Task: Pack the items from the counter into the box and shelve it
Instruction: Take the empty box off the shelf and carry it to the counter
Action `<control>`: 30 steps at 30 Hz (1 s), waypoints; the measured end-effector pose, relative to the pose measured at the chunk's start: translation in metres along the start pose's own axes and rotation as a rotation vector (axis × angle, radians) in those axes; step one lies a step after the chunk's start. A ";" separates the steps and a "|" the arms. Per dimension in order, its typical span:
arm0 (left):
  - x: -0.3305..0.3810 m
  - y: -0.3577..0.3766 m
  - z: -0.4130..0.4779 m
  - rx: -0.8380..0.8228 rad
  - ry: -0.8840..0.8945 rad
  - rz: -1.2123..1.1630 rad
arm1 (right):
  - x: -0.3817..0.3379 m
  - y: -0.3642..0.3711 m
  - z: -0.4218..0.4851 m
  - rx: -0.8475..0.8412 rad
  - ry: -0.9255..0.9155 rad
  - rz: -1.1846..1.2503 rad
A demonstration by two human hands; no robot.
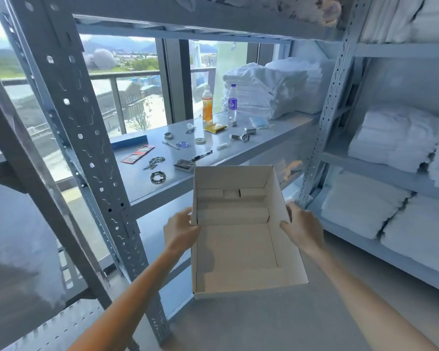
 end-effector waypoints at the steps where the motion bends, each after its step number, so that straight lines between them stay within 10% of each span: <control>1: 0.004 0.005 0.011 0.005 0.005 0.005 | 0.003 0.004 0.017 -0.008 -0.004 -0.009; 30: -0.001 -0.038 0.241 0.075 -0.236 0.348 | -0.137 0.067 0.303 -0.207 -0.289 -0.124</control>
Point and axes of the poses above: each hand's wrist, its own z-axis towards the middle knuckle, its own y-axis out of the palm, x = y × z, the point moved 5 cm from there along z, towards the middle knuckle, and after that the axes turned 15 degrees about -z, right-handed, at the moved point
